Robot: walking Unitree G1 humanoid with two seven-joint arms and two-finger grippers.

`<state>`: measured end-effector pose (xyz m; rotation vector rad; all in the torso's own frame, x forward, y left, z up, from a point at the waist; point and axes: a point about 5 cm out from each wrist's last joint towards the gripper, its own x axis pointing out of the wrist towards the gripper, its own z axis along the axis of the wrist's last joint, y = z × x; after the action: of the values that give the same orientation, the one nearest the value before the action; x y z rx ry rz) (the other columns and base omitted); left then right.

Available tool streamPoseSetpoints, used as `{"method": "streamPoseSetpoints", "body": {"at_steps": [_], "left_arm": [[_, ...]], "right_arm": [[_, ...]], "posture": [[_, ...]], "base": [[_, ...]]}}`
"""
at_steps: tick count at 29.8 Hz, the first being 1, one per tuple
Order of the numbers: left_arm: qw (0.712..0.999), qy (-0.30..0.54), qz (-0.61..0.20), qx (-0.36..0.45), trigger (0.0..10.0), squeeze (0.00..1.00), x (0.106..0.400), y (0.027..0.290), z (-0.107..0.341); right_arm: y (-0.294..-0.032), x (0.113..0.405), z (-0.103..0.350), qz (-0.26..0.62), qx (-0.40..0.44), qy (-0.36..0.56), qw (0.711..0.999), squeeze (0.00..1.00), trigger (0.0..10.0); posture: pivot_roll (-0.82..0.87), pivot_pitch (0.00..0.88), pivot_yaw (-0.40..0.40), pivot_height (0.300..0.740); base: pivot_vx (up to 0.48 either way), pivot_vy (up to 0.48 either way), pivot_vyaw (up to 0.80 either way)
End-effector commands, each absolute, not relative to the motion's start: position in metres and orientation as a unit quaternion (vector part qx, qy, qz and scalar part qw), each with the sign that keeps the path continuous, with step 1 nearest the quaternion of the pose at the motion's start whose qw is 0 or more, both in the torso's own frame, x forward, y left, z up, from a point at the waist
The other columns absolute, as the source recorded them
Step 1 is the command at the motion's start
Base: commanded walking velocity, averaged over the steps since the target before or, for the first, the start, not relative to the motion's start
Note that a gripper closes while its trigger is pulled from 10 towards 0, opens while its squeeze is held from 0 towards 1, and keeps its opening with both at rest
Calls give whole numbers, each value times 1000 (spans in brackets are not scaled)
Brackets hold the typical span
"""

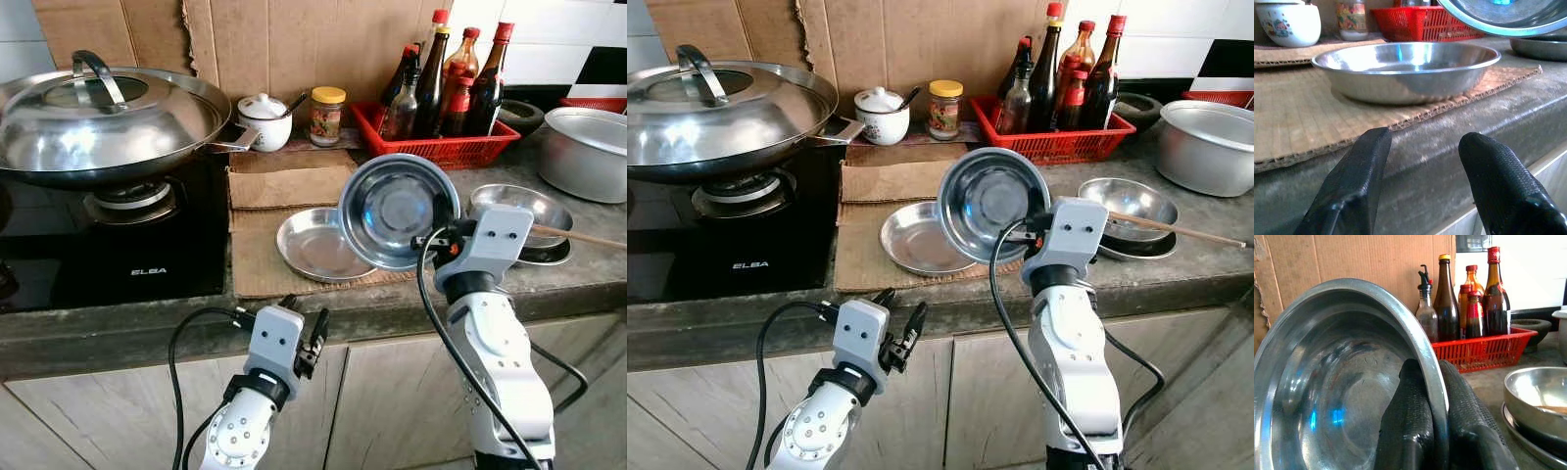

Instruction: Kitchen organization

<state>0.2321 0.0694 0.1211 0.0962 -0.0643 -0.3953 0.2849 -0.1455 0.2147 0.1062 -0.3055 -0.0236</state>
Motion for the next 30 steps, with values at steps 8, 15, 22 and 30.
{"method": "streamPoseSetpoints", "body": {"at_steps": [8, 15, 22, 30], "left_arm": [[977, -40, -203, 52, 10000, 0, 232, 68, 123], [977, -38, -204, 52, 10000, 0, 231, 67, 122], [977, -37, -204, 52, 10000, 0, 231, 67, 122], [977, -36, -205, 54, 10000, 0, 231, 68, 122]], "right_arm": [[-143, 282, 219, -6, 60, -167, 984, 0, 10000], [-143, 282, 218, -9, 63, -164, 984, 0, 10000], [-142, 281, 216, -8, 64, -159, 985, 0, 10000], [-139, 276, 201, 4, 53, -132, 990, 0, 10000]], "posture": [[2, 0, -60, 740], [5, 0, -62, 740], [4, 0, -60, 740], [3, 0, -59, 740]], "base": [[-299, 0, 0], [-304, 0, 0], [-302, 0, 0], [-306, 0, 0]]}}
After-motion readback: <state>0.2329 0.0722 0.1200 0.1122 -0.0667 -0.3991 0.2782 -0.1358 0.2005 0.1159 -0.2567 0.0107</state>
